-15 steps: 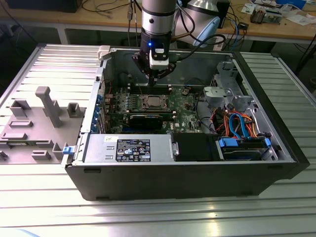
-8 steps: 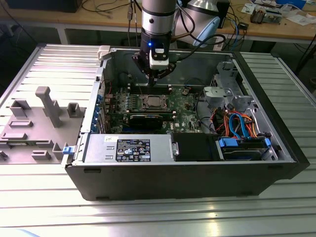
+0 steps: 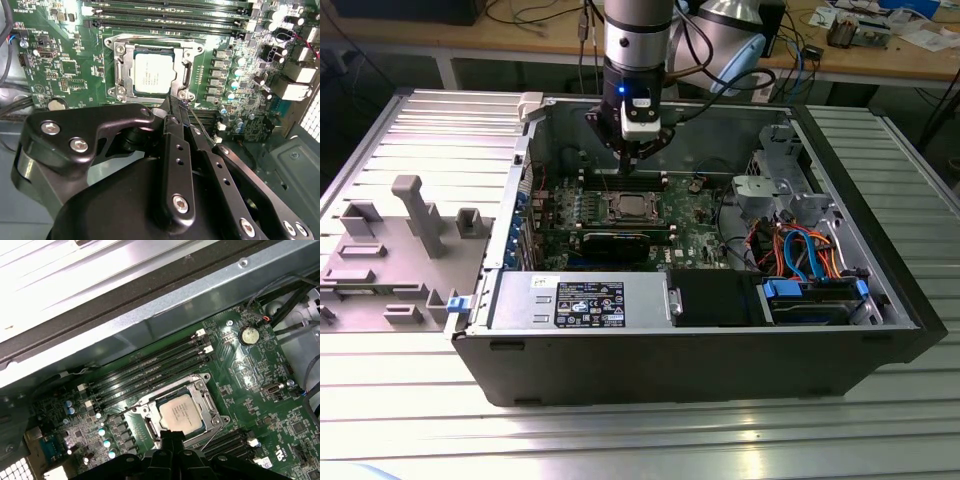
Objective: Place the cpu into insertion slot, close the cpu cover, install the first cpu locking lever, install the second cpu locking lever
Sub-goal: 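Install the first cpu locking lever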
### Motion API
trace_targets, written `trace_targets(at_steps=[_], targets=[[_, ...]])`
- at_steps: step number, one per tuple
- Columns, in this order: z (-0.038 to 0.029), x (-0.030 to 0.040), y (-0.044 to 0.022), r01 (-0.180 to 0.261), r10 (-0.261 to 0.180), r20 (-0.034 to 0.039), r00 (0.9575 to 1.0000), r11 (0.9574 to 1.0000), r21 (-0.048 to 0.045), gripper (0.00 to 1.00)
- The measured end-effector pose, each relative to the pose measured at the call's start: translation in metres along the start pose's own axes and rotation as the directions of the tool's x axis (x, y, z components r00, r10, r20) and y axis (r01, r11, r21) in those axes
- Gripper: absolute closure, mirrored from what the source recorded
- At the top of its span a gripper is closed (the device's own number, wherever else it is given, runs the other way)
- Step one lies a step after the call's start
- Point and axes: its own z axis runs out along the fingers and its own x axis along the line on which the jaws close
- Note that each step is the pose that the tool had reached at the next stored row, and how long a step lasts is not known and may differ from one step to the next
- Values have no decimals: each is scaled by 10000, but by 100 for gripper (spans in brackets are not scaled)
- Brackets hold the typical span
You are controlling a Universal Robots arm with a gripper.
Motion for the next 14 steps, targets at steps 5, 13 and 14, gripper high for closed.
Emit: trace_targets(at_steps=[5, 13, 14], targets=[[15, 11, -4, 761, -761, 120, 9970, 9971, -39, 89], [30, 16, -8, 2145, -2144, 130, 9767, 9767, -36, 89], [32, 16, -8, 2380, -2379, 124, 9712, 9713, -35, 89]])
